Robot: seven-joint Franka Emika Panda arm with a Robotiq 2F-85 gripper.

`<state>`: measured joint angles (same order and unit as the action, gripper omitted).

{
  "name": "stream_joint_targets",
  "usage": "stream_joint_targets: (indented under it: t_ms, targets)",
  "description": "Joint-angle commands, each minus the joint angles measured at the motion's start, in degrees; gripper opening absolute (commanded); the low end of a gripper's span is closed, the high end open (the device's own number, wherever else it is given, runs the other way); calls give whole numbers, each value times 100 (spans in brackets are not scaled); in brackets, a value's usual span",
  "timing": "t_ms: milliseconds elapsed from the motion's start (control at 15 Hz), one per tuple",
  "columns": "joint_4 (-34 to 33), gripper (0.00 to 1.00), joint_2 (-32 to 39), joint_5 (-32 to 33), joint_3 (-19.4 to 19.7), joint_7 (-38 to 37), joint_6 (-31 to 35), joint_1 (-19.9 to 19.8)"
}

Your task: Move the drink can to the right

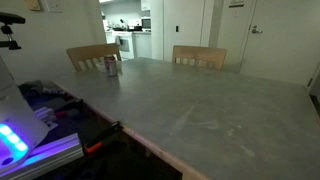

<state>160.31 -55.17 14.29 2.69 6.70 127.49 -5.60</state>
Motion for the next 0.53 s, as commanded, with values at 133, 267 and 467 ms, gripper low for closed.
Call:
stream_joint_targets:
  t_ms: [133, 267, 467]
  targets:
    - [-27, 100, 85, -47, -17, 15, 30, 118]
    - [-70, 100, 164, -97, -62, 20, 87, 260]
    - [-108, 100, 292, -187, -175, 51, 187, 591]
